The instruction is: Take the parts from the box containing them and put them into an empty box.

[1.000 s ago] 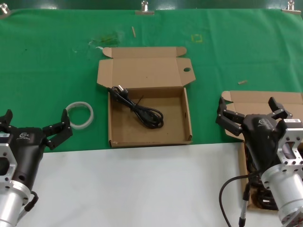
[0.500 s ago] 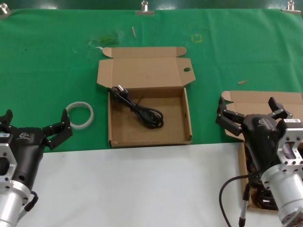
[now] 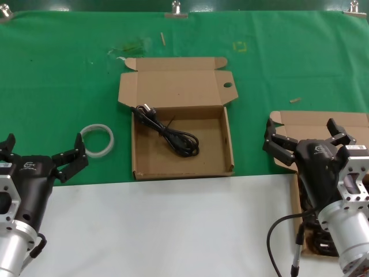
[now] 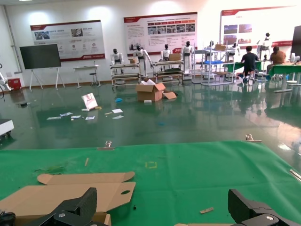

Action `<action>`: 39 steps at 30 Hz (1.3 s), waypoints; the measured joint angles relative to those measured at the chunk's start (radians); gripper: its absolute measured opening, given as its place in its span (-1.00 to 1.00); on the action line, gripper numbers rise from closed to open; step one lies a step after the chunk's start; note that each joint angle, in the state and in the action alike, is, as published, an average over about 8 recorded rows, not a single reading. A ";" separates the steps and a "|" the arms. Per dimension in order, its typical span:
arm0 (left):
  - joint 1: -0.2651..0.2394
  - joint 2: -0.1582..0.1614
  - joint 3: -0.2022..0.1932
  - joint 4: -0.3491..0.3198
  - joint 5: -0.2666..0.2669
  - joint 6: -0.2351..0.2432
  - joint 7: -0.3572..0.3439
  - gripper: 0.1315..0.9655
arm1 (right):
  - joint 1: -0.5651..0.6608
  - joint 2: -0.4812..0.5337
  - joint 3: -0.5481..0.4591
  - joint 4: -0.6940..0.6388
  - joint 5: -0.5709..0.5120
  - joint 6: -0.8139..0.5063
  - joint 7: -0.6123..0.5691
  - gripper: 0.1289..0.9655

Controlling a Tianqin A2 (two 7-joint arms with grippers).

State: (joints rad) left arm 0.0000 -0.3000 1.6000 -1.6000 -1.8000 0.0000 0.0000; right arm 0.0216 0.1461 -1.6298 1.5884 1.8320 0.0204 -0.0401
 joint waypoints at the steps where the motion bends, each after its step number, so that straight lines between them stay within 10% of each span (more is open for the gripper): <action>1: 0.000 0.000 0.000 0.000 0.000 0.000 0.000 1.00 | 0.000 0.000 0.000 0.000 0.000 0.000 0.000 1.00; 39: 0.000 0.000 0.000 0.000 0.000 0.000 0.000 1.00 | 0.000 0.000 0.000 0.000 0.000 0.000 0.000 1.00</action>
State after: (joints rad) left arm 0.0000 -0.3000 1.6000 -1.6000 -1.8000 0.0000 0.0000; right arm 0.0216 0.1461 -1.6298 1.5884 1.8320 0.0204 -0.0401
